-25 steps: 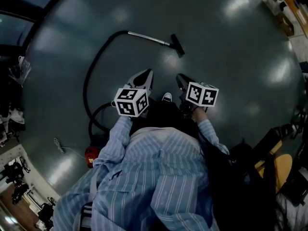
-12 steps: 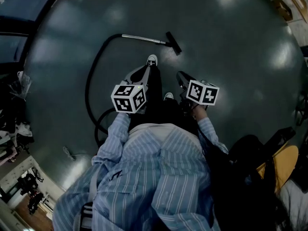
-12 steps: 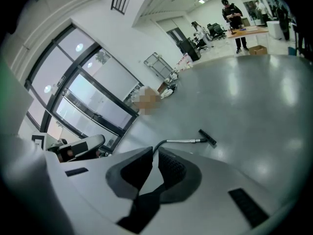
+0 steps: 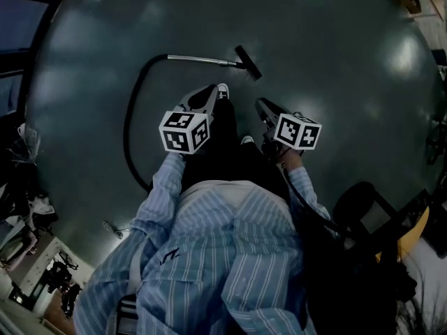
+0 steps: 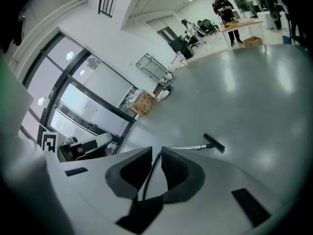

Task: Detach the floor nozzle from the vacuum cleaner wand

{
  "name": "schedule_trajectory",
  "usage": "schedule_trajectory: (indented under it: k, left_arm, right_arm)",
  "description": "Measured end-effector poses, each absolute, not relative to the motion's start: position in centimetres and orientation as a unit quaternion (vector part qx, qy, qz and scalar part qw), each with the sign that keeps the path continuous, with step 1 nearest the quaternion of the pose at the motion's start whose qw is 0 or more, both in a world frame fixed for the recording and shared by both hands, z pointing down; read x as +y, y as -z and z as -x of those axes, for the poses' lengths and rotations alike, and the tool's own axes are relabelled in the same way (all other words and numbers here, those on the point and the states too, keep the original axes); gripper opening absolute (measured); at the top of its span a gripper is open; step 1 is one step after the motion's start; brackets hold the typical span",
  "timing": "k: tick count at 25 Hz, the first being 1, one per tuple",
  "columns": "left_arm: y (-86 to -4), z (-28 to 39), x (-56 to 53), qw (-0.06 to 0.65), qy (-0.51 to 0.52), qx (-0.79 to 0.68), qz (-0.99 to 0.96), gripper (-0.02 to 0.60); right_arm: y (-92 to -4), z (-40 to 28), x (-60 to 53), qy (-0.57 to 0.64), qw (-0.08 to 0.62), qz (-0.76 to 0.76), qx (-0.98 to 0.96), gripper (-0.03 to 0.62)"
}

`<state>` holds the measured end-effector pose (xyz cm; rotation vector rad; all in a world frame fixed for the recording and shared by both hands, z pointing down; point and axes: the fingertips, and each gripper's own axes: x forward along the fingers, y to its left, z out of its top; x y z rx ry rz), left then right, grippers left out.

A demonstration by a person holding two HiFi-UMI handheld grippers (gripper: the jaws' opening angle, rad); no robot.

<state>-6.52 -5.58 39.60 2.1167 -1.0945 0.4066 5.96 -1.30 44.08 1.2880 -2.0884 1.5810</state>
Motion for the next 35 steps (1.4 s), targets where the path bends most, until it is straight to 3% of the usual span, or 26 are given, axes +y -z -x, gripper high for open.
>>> schedule_trajectory:
  k: [6,12,17,22,24,27,35]
  left_arm:
    - [-44.3,8.0,-14.1,0.388,-0.206,-0.372,-0.818,0.008]
    - [-50.5,7.1,-18.7,0.397,-0.26,-0.295,-0.829,0.009]
    - [-57.9,5.9,-21.3,0.365,-0.308,-0.26,-0.839,0.009]
    - [-66.9,4.1,-20.6,0.391,-0.362,-0.184,-0.826,0.016]
    - [-70.4,3.5,-20.6,0.376,-0.383,-0.16,-0.829,0.094]
    - [-76.2,3.2,-22.0,0.343,-0.402,-0.163,-0.834,0.138]
    - [-94.0,2.3,-22.8,0.276,-0.505,-0.119,-0.809,0.149]
  right_arm:
    - [-48.2,-4.1,-7.4,-0.558,0.146,-0.446,-0.685,0.076]
    - [-53.0,-4.4,-11.7,-0.55,0.175,-0.438,-0.689,0.214]
    - [-59.8,-6.4,-14.4,-0.539,0.223,-0.446,-0.679,0.227]
    - [-68.3,-7.8,-15.7,-0.554,0.254,-0.436,-0.662,0.227]
    - [-71.8,-7.8,-16.4,-0.553,0.272,-0.422,-0.665,0.229]
    - [-77.4,-7.6,-17.4,-0.541,0.308,-0.394,-0.676,0.238]
    - [-95.3,-10.4,-18.3,-0.485,0.432,-0.349,-0.676,0.261]
